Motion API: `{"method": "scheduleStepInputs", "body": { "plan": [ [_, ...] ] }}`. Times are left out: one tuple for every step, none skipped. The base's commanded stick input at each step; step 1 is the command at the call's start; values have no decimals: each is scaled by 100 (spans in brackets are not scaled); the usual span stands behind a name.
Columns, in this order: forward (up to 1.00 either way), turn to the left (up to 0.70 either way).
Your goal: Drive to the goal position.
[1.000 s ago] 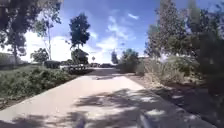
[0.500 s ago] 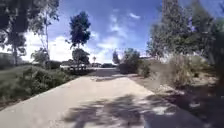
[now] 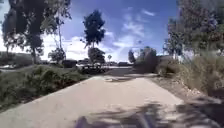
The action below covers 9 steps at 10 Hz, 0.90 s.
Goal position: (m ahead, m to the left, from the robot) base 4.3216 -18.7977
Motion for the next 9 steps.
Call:
{"method": "scheduleStepInputs", "body": {
  "plan": [
    [100, 0],
    [100, 0],
    [100, 0],
    [100, 0],
    [100, 0],
    [100, 0],
    [100, 0],
    [100, 0],
    [100, 0]
  ]
}}
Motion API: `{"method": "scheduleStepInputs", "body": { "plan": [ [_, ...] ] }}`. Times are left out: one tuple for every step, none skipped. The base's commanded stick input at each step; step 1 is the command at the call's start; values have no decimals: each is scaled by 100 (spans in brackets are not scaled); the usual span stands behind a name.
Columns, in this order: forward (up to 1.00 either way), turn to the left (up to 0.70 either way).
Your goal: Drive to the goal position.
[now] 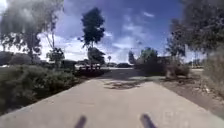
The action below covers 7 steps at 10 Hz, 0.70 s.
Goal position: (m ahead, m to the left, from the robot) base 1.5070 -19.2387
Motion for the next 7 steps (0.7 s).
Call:
{"method": "scheduleStepInputs", "body": {
  "plan": [
    [100, 0],
    [100, 0],
    [100, -4],
    [100, -40],
    [100, -40],
    [100, -40],
    [100, -40]
  ]
}}
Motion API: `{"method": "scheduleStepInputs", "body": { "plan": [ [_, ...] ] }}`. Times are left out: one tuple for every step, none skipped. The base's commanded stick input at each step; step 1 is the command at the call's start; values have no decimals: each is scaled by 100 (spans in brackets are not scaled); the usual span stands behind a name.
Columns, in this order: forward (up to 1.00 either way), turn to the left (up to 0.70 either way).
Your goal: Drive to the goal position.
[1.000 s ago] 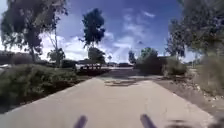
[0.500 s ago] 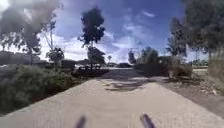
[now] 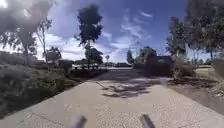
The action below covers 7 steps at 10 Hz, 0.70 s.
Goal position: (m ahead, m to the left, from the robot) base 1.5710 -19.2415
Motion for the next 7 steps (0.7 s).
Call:
{"method": "scheduleStepInputs", "body": {
  "plan": [
    [100, -20],
    [100, 0],
    [100, 0],
    [100, 0],
    [100, 0],
    [100, 0],
    [100, 0]
  ]
}}
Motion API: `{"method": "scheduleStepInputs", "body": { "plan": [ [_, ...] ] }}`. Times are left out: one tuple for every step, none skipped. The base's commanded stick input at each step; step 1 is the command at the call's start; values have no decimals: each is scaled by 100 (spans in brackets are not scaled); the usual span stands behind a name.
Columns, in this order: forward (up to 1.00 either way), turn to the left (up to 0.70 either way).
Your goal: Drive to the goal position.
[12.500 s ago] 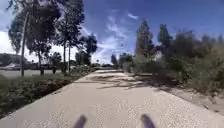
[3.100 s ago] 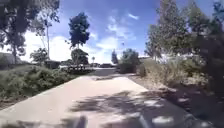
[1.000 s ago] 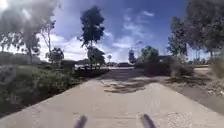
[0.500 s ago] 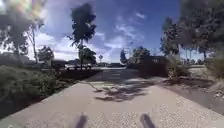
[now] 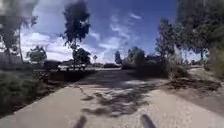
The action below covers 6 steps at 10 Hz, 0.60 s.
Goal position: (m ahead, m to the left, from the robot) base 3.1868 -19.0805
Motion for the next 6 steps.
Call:
{"method": "scheduleStepInputs", "body": {
  "plan": [
    [100, 0],
    [100, 0],
    [100, 0],
    [100, 0],
    [100, 0],
    [100, 0]
  ]
}}
